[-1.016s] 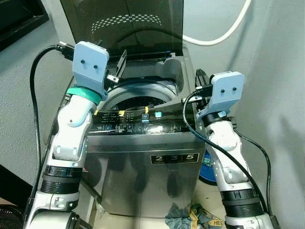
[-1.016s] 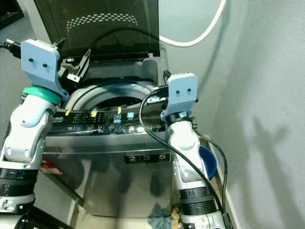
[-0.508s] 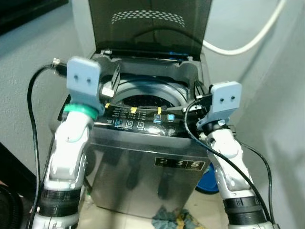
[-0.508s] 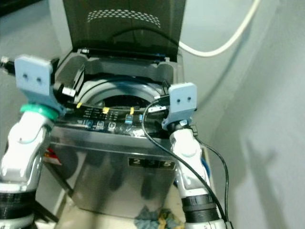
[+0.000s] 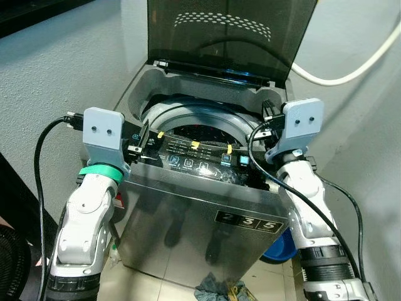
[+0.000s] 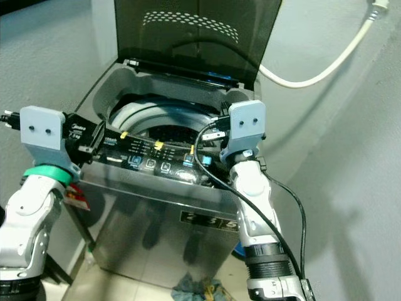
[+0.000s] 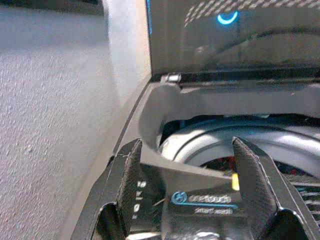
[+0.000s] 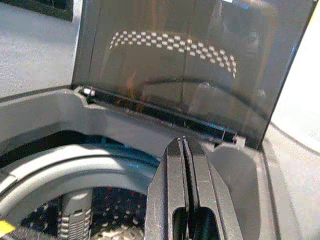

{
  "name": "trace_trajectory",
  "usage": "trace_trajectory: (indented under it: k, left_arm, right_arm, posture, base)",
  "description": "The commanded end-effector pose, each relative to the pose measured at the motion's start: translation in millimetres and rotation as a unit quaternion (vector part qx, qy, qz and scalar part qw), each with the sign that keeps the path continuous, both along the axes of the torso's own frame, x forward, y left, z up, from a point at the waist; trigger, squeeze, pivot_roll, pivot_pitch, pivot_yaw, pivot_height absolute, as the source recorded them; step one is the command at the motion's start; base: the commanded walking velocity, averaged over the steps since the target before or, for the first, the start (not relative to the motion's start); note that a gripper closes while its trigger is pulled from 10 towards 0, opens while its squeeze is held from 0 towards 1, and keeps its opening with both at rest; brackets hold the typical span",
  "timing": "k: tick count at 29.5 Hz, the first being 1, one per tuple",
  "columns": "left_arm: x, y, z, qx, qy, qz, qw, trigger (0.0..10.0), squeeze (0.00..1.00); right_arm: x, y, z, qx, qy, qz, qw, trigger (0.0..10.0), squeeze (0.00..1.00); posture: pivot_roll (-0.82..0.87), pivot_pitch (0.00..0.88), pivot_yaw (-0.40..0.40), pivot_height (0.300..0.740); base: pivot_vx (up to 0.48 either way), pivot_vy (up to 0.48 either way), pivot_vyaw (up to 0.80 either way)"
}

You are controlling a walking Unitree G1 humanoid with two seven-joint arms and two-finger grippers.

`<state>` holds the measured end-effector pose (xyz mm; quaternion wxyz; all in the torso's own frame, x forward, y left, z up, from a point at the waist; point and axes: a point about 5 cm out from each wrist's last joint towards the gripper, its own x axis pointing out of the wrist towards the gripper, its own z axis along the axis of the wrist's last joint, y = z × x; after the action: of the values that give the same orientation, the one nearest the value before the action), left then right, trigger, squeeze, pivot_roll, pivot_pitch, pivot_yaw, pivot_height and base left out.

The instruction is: Clothes washing

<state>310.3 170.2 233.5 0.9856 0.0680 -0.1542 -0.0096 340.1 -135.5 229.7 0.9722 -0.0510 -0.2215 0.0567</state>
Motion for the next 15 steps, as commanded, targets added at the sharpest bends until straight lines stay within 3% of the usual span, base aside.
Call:
trace_trajectory:
  k: [1, 7, 15]
  left_arm:
    - [4.2, 0.2, -0.4, 0.002, 0.004, 0.003, 1.000, 10.0, 0.00]
    - [7.4, 1.4, 1.3, -0.001, 0.007, 0.007, 1.000, 10.0, 0.00]
    - [14.3, -10.3, -0.2, -0.020, 0.016, -0.008, 1.000, 10.0, 0.00]
  right_arm:
    - [-0.3, -1.6, -12.4, 0.011, 0.027, -0.003, 1.000, 10.0, 0.00]
    - [-3.2, 2.3, -17.8, 0.011, 0.032, 0.002, 0.999, 10.0, 0.00]
    - [-7.0, 0.4, -21.8, 0.019, 0.036, -0.006, 0.999, 10.0, 0.00]
  posture:
    - [0.16, 0.000, -0.054, 0.740]
    - [0.16, 0.000, -0.051, 0.740]
    - [0.13, 0.000, -0.037, 0.740]
  base:
    - [0.000, 0.000, 0.00]
    - [0.000, 0.000, 0.00]
    - [0.000, 0.000, 0.00]
